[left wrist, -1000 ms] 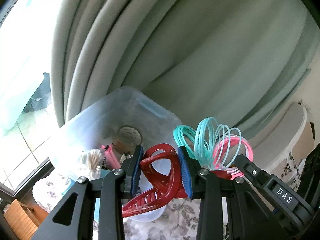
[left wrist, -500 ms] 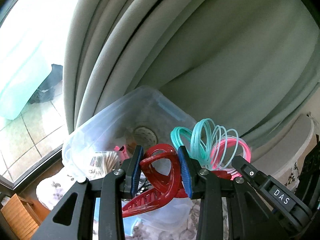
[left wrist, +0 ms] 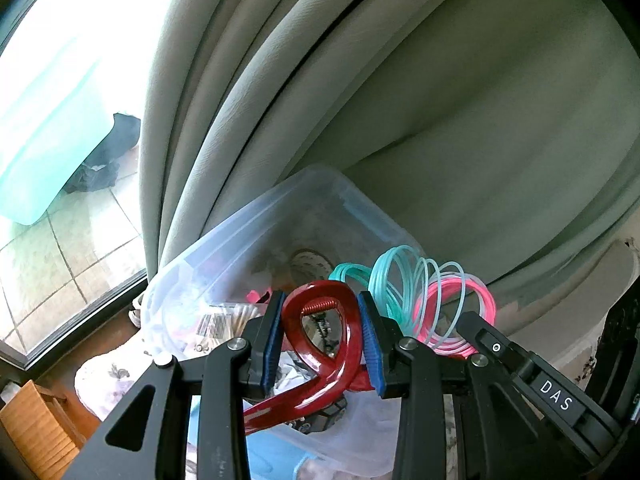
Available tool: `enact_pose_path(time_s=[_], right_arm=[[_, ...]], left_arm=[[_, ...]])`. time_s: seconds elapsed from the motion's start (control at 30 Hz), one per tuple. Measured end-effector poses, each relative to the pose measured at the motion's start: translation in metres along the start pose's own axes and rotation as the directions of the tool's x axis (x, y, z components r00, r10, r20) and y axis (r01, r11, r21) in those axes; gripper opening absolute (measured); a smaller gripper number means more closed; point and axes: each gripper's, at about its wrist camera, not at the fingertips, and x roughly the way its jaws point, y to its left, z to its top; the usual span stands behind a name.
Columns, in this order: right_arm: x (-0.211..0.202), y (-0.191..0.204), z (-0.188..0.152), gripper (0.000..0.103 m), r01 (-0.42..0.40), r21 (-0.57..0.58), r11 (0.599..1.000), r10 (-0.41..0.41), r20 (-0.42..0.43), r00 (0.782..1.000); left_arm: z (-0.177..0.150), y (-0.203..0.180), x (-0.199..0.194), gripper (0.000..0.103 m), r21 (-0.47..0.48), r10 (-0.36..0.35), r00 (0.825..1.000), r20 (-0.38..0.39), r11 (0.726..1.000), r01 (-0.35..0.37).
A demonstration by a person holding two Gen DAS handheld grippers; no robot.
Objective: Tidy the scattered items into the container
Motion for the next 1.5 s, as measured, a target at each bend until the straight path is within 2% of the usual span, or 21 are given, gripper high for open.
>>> enact_pose_path(time_s=[0.6,0.77,0.8,0.93,1.5], right_arm=[[0.030,0.000,0.001,0.020,0.015,0.005,1.000,-0.015,-0.059,0.998],[0.038,-0.002,0.001,0.038,0.022,0.013,1.000,-0.020,-0.081,0.997],[0.039,-0.003,0.001,0.039,0.018,0.014,1.000,-0.017,-0.081,0.997],[0.041,-0.003,0.000,0.040,0.015,0.009,1.000,-0.014,-0.078,0.997],[0.038,-0.006,-0.001,0.042,0.011,0.018,1.000,-0.010,-0.094,0.996]], left_arm=[[0.005,0.011,0.016,0.040,-0.004,0.027,0.999,-0.029,1.000,-0.027],[0.006,0.011,0.021,0.046,-0.005,0.042,0.998,-0.040,0.999,-0.042],[0.006,0.011,0.023,0.049,-0.005,0.045,0.998,-0.043,0.999,-0.046],[0.006,0.010,0.027,0.055,0.003,0.056,0.997,-0.047,0.998,-0.056],[0.000,-0.003,0.037,0.056,0.030,0.056,0.995,-0.083,0.998,-0.054]])
